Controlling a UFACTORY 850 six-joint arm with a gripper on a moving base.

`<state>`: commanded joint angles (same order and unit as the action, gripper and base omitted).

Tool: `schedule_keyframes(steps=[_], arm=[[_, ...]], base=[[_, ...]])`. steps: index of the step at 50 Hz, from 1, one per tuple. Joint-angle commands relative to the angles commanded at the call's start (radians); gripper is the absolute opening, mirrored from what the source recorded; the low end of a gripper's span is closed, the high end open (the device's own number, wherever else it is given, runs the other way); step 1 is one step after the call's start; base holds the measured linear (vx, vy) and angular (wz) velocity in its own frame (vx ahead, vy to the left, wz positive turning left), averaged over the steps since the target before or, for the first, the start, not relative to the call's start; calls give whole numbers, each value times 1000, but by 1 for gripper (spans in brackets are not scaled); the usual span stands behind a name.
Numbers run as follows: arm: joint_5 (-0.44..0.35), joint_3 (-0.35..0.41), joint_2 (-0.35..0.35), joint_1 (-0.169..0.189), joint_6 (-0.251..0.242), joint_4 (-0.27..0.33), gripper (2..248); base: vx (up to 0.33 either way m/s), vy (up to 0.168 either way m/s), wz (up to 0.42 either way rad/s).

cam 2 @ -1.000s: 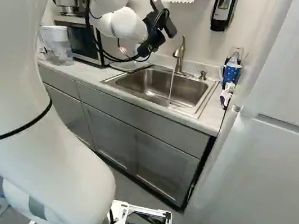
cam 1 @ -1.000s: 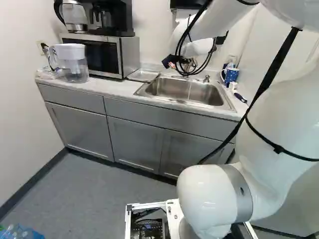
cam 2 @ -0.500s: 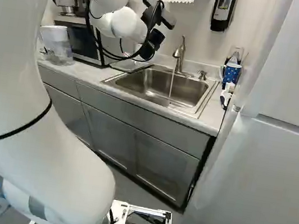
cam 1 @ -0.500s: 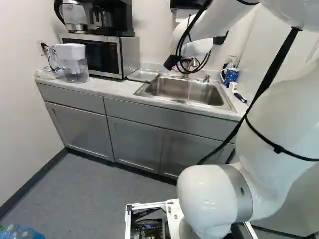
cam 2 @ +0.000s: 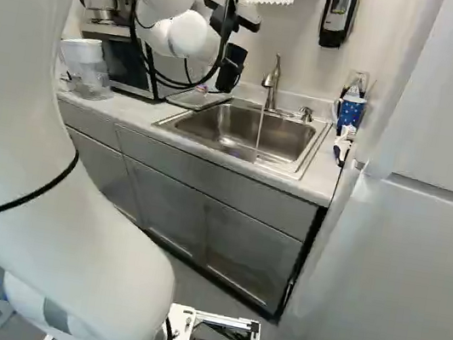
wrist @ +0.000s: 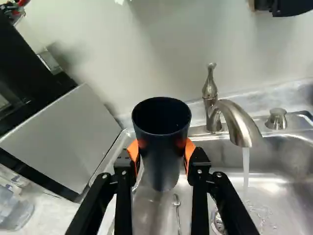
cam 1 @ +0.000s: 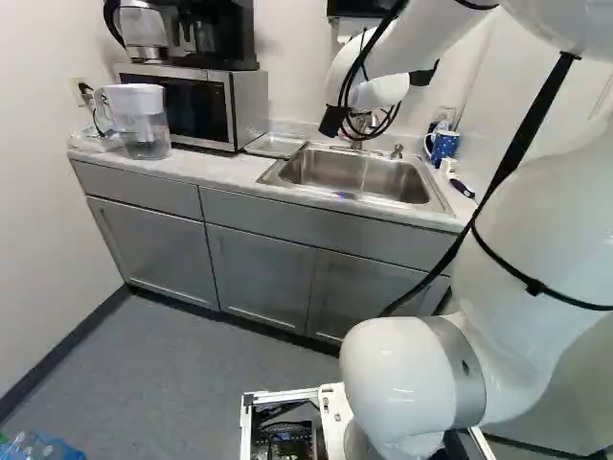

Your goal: Rinse the cup and place it in the tray

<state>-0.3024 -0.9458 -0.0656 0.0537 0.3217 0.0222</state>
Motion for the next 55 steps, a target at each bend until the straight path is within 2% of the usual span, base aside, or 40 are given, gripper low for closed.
schedule_keyframes(steps=[22, 40, 55], arm=[[0, 0, 0, 0, -231, 0, 111], [0, -1, 1, -1, -231, 0, 111], [0, -35, 36, -37, -231, 0, 111]], base=[[0, 0, 0], [0, 0, 0], [0, 0, 0]])
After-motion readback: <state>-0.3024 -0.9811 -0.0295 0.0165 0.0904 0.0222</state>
